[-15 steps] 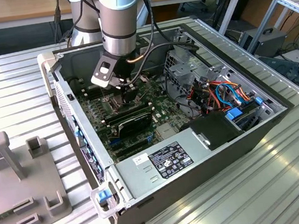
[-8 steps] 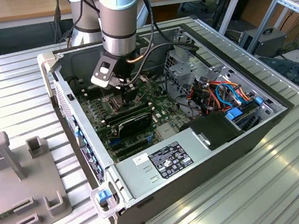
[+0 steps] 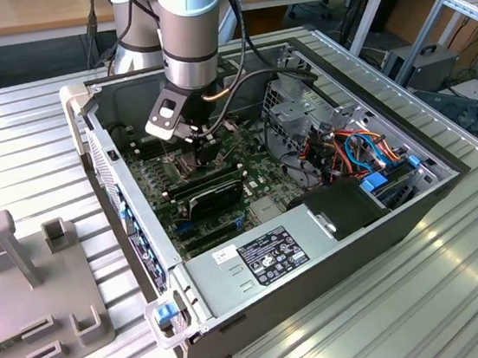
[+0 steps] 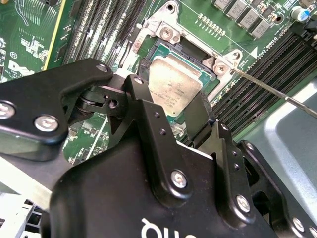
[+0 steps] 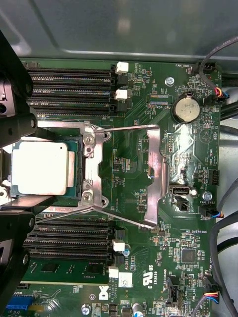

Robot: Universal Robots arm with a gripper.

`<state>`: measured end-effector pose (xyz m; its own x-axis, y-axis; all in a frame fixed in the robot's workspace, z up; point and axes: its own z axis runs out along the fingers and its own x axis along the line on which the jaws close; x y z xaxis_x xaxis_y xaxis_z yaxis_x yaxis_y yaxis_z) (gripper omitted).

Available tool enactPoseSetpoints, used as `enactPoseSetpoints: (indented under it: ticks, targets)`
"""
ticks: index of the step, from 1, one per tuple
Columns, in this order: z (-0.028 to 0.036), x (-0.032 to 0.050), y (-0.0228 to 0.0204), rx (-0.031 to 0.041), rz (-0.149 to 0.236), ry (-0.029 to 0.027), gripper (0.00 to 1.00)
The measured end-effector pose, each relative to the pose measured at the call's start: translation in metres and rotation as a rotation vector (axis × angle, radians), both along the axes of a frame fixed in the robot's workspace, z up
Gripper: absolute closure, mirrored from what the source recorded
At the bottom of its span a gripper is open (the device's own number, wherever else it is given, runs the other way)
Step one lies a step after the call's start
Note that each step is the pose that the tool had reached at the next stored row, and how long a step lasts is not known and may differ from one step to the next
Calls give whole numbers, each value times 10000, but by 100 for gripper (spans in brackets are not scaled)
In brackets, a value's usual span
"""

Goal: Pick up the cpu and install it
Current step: 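Place the cpu into insertion slot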

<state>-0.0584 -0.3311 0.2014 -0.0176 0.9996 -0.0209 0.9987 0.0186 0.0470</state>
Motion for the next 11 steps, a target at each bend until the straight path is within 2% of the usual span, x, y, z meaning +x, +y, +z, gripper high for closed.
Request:
enactPoseSetpoints:
  ticks: [11]
  targets:
    - [-2,0,0,0,12,-1,47]
